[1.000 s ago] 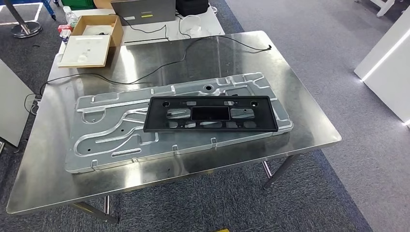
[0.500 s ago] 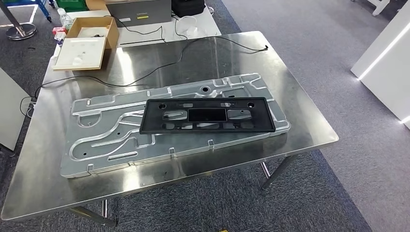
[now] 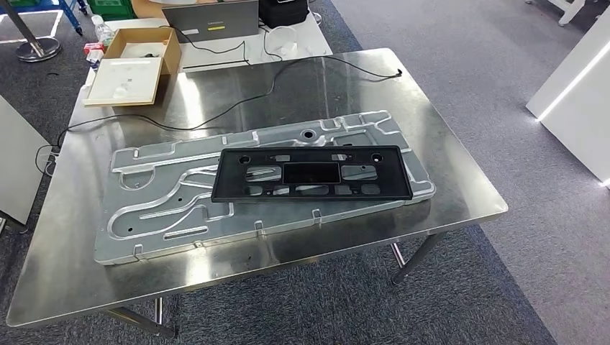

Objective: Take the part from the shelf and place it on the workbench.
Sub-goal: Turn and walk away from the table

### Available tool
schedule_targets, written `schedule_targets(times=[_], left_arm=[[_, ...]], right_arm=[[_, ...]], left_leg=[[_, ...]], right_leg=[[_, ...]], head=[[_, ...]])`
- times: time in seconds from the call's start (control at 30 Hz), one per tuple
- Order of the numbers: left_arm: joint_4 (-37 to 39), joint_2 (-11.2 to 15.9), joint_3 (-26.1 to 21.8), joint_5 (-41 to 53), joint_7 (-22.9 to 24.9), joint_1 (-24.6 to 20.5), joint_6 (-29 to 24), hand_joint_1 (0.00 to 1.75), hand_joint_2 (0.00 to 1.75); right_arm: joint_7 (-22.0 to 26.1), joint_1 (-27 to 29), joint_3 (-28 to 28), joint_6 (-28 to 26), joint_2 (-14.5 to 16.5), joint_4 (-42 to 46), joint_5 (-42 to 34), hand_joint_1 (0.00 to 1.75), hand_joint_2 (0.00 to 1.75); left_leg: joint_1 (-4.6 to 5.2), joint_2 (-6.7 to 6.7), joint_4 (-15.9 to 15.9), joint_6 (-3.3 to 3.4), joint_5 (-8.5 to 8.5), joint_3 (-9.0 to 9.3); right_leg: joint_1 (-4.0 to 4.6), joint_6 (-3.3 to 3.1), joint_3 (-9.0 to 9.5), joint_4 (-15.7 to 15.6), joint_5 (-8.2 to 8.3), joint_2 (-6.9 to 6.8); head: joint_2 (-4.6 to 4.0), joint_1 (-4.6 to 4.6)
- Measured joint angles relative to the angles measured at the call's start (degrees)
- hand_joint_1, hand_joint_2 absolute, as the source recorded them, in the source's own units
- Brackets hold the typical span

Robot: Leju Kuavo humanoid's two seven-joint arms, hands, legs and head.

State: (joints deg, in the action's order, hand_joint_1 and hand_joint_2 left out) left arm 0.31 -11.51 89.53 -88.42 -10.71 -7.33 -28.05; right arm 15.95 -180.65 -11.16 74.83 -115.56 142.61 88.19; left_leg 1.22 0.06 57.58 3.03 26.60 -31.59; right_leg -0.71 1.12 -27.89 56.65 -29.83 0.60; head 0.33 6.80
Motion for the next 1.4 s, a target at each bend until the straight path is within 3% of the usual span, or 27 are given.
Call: schedule_targets(times=[0.1, 0.4, 1.4], left_arm=[[0.0, 0.1, 0.0, 0.0, -0.3, -0.1, 0.1, 0.0, 0.0], [0.0, 0.3, 0.0, 0.0, -0.3, -0.1, 0.2, 0.0, 0.0], [0.0, 0.4, 0.0, 0.0, -0.3, -0.1, 0.2, 0.0, 0.0]], right_arm=[[-1.5, 0.0, -3.5, 0.0, -0.1, -0.1, 0.0, 0.0, 0.0], [-1.9, 0.0, -7.0, 0.0, -0.5, -0.1, 0.0, 0.0, 0.0], [-1.9, 0.0, -8.3, 0.0, -0.5, -0.1, 0.0, 0.0, 0.0]], left_leg=[[0.01, -0.02, 0.0, 0.0, 0.0, 0.01], [0.02, -0.06, 0.0, -0.01, 0.03, -0.01], [0.02, -0.06, 0.0, -0.01, 0.03, 0.0]], right_leg=[[-0.01, 0.01, 0.01, 0.0, -0.01, -0.01], [-0.01, 0.02, 0.0, 0.0, -0.05, -0.03], [-0.01, 0.02, 0.01, 0.0, -0.05, -0.08]], head=[[0.0, 0.0], [0.0, 0.0], [0.0, 0.0]])
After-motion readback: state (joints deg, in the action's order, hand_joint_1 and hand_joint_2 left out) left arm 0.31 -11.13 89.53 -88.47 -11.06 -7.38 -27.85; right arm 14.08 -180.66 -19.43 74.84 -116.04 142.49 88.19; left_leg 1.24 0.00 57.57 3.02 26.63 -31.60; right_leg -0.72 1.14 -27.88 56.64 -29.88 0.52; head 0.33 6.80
